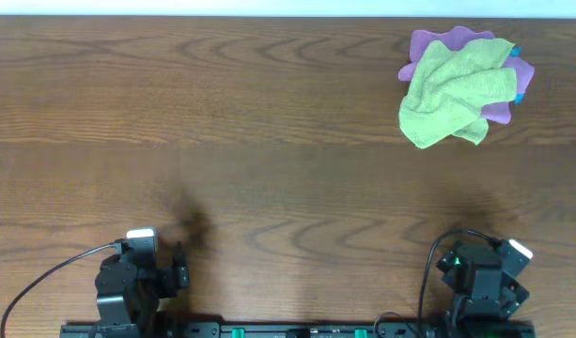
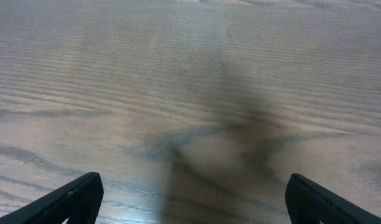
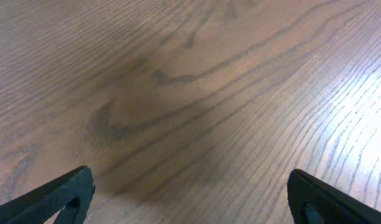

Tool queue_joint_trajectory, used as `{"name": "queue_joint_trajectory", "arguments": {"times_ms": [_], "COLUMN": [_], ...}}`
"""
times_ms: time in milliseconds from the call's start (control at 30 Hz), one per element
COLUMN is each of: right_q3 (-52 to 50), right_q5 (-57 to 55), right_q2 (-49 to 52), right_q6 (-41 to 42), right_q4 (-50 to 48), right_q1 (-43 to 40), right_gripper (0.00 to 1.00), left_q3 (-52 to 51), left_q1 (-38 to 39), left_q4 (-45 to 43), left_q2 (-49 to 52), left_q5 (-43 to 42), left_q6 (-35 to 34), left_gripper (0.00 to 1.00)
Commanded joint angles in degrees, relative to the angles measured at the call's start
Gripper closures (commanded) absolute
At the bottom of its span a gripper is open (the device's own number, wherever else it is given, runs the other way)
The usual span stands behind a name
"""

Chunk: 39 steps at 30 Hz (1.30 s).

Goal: Fold the cloth

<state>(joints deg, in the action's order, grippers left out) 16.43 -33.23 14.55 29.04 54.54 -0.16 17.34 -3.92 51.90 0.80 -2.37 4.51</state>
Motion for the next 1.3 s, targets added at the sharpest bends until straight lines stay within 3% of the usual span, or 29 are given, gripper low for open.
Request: {"name": "queue_joint_trajectory", "arguments": {"times_ms": [0, 400, 800, 1267], "right_q3": [-0.28, -0.28, 0.61, 21.75], "right_q5": [-0.79, -0.74, 10.45, 12.13], "right_q2": [-0.24, -0.24, 1.14, 19.67], "right_q6": [-0.39, -0.39, -0.37, -0.44], "right_q4": [0.28, 0.31, -2.16, 0.57], "right_q1": [-0.5, -0.5, -0.52, -0.52], "right_gripper": [0.01, 0.01, 0.01, 0.01], "left_q3": [-0.72, -0.72, -0.72, -0.72], "left_q1": [-0.02, -0.02, -0.02, -0.02], "left_q4": [3.1, 3.1, 3.1, 3.1], "left_q2": [-0.55, -0.55, -0.55, -0.55], "left_q5": [0.87, 0.87, 0.87, 0.87], "left_q6": [0.63, 0.63, 0.63, 0.63], "left_gripper": [0.05, 0.05, 0.05, 0.05]}}
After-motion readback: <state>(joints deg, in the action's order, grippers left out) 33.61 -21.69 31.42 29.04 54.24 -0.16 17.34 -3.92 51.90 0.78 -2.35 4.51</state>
